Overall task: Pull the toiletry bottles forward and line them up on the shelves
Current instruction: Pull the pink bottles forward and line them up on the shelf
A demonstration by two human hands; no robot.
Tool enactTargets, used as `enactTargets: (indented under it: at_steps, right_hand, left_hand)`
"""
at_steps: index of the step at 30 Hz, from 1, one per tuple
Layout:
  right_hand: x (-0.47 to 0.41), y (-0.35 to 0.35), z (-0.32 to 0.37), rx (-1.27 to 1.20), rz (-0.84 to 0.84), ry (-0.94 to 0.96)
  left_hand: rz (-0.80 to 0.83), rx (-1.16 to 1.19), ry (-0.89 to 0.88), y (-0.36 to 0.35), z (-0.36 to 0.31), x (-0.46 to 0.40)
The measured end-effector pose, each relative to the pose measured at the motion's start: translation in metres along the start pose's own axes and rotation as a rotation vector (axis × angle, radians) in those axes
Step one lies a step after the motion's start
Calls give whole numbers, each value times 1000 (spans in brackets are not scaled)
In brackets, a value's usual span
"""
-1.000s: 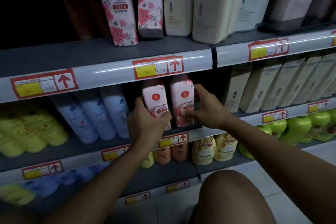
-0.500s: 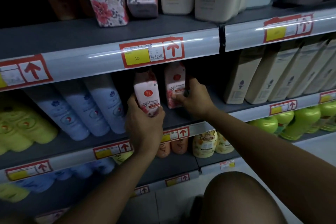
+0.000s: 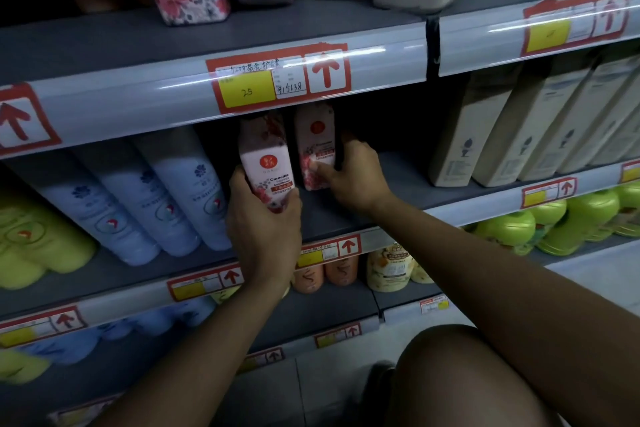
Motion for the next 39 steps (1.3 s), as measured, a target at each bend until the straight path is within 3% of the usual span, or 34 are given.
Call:
enactTargets:
  at_steps: [22, 39]
  right_hand:
    - [-5, -15, 9, 41, -46, -20]
    - [25, 10, 17, 128, 8, -91]
  left_hand:
    - [-15, -32, -60, -8, 3, -10]
    - [121, 24, -115, 16, -17, 8]
Point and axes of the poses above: each hand's wrist, its own x-axis away from the middle knuckle, its own y-axis out of the back of the hand, z = x × y, the point moved 10 cm from there along -x, towards the middle knuckle, and after that the axes turned 2 degrees about y, right-handed, at the moved point
